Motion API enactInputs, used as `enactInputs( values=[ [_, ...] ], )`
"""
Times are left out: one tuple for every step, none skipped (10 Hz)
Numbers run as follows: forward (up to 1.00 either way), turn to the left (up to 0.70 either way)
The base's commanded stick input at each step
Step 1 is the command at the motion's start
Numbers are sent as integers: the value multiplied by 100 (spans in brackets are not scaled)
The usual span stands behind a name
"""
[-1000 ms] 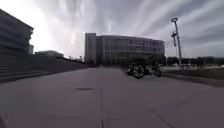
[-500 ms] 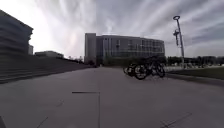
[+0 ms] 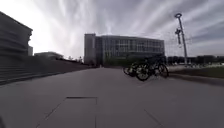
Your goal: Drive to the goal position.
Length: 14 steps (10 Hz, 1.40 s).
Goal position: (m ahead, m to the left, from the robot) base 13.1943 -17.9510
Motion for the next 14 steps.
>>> enactInputs(
  values=[
    [70,0],
    [70,0],
    [70,0],
    [70,0],
    [70,0],
    [70,0],
    [70,0],
    [70,0],
    [70,0],
    [70,0],
    [70,0],
    [70,0],
    [70,0],
    [70,0]
  ],
)
